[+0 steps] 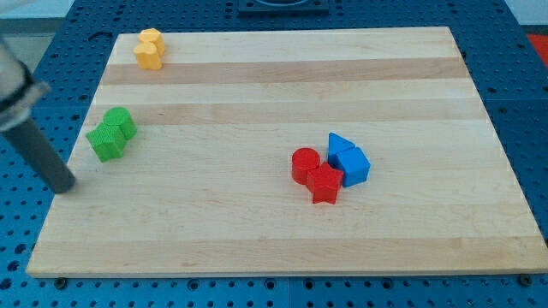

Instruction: Separate the green star and the green circle

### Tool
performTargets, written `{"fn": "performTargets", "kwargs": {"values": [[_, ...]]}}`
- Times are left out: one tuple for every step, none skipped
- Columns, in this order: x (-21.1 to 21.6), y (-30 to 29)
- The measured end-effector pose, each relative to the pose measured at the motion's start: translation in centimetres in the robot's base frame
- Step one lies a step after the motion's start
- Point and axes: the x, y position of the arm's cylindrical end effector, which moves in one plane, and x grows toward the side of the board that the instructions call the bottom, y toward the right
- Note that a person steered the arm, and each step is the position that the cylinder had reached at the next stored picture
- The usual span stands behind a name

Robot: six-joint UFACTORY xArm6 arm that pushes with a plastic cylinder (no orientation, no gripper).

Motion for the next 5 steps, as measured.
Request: {"fn": "performTargets", "kwargs": {"values": [[-0.8,-0.3],[-5.1,-0.3],[-9.5,-0.3],[-11.6,0.2],[-10.8,2.8]]}}
